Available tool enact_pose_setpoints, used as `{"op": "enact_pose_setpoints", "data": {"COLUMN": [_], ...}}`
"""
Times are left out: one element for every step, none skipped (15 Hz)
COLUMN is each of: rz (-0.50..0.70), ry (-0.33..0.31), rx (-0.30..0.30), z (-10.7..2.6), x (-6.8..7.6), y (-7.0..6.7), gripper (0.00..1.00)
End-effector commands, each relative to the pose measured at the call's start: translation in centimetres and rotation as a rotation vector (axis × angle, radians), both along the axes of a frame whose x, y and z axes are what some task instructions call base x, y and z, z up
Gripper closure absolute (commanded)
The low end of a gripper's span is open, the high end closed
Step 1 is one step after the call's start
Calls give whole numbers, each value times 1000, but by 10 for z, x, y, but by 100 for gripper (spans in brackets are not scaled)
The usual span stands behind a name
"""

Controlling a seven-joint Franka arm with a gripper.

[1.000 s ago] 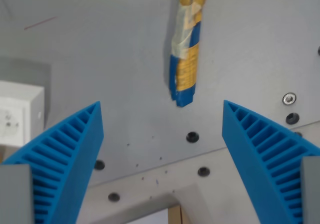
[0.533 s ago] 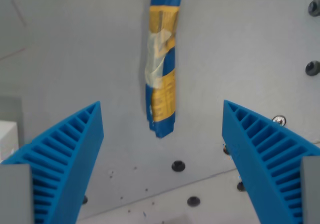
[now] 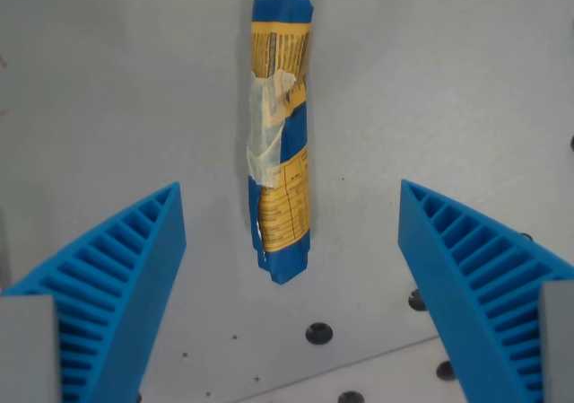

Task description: Pick up the blue bag

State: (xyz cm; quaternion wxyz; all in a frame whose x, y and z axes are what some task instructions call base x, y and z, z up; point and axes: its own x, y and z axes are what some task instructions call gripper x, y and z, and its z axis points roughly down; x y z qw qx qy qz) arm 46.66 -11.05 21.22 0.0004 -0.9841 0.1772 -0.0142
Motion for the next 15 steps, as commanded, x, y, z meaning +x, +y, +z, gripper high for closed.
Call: {"op": "enact_pose_setpoints", "data": {"rz": [-10,-10,-9,-9,-10,-10,-10,-10,-10,-10,-10,-10,-10,-10,-10], "ry": [-108,-96,-85,-87,-93,-103,-107,-107,-107,-107,-107,-107,-107,-107,-107], "rx": [2,5,8,8,6,4,3,3,3,3,3,3,3,3,3], "z": [-16,-21,-27,-33,-38,-42,-46,-46,-46,-46,-46,-46,-46,-46,-46], "x": [6,2,-2,-7,-7,-3,3,3,3,3,3,3,3,3,3], "y": [-4,-2,-2,-1,-1,-2,-4,-4,-4,-4,-4,-4,-4,-4,-4], "gripper": [0,0,0,0,0,0,100,100,100,100,100,100,100,100,100]}}
